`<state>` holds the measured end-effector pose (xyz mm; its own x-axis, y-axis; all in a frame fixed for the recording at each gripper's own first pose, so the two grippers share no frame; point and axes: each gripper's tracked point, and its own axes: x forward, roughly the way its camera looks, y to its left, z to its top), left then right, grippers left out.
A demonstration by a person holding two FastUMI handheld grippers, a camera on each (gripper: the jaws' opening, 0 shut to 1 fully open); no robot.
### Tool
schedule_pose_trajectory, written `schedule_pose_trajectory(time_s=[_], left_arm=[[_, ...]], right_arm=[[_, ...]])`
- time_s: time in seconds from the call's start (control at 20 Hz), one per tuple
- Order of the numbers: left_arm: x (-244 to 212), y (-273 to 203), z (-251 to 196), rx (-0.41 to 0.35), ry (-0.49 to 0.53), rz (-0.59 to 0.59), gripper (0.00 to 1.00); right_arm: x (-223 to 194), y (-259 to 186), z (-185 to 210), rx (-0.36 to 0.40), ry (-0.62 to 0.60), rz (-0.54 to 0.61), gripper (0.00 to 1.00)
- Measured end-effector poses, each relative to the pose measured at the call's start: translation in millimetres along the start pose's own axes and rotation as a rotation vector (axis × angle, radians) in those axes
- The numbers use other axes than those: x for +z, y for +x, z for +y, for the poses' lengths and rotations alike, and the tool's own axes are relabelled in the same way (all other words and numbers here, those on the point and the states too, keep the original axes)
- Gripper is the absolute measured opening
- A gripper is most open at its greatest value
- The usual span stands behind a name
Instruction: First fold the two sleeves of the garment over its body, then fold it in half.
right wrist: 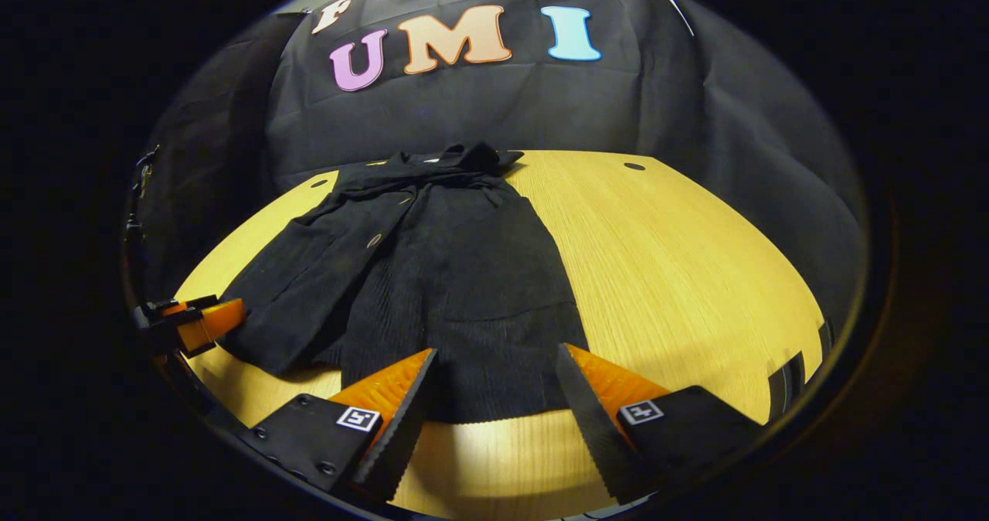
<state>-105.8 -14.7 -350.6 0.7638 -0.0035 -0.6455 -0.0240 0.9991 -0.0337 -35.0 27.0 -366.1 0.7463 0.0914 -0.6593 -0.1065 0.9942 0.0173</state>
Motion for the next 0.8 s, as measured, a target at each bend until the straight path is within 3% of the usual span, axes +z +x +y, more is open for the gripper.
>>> schedule_pose_trajectory(time_s=[0.05, 0.15, 0.2, 0.35, 0.4, 0.45, 0.5, 0.55, 0.6, 0.75, 0.8], left_arm=[[1.2, -0.1, -4.5, -0.006, 0.007, -0.004, 0.84], [2.1, 1.0, -13.6, -0.017, 0.015, -0.013, 0.61], [2.7, 0.9, -16.4, -0.017, 0.013, -0.01, 0.43], [2.1, 0.3, -21.2, -0.034, -0.015, 0.012, 0.23], [2.8, 0.4, -23.8, -0.055, -0.019, 0.016, 0.16], [2.4, -1.7, -24.5, -0.069, -0.02, 0.018, 0.14], [3.1, -1.8, -25.4, -0.084, -0.018, 0.023, 0.06], [3.2, -2.0, -25.6, -0.099, -0.018, 0.028, 0.05], [2.9, -2.7, -25.2, -0.112, -0.026, 0.039, 0.02], [3.3, -4.0, -23.9, -0.143, -0.059, 0.074, 0.0], [3.8, -4.5, -25.5, -0.151, -0.055, 0.084, 0.0]], right_arm=[[1.0, 0.5, -0.2, 0.006, 0.005, -0.001, 0.89], [-0.8, 0.3, 7.2, 0.022, 0.008, -0.005, 0.84], [-2.4, -1.0, 10.4, 0.031, 0.008, -0.007, 0.74], [-4.4, 1.4, 19.0, 0.062, 0.037, -0.001, 0.49], [-5.2, 1.1, 22.2, 0.07, 0.05, 0.005, 0.32], [-4.6, 1.1, 24.0, 0.072, 0.055, 0.01, 0.26], [-4.7, -1.7, 25.7, 0.07, 0.054, 0.016, 0.18], [-4.5, -1.9, 26.3, 0.071, 0.051, 0.022, 0.18], [-4.4, -2.8, 26.2, 0.068, 0.054, 0.025, 0.08], [-3.1, -3.8, 28.2, 0.059, 0.027, 0.033, 0.11], [-4.2, -3.6, 25.3, 0.051, 0.021, 0.036, 0.06]])
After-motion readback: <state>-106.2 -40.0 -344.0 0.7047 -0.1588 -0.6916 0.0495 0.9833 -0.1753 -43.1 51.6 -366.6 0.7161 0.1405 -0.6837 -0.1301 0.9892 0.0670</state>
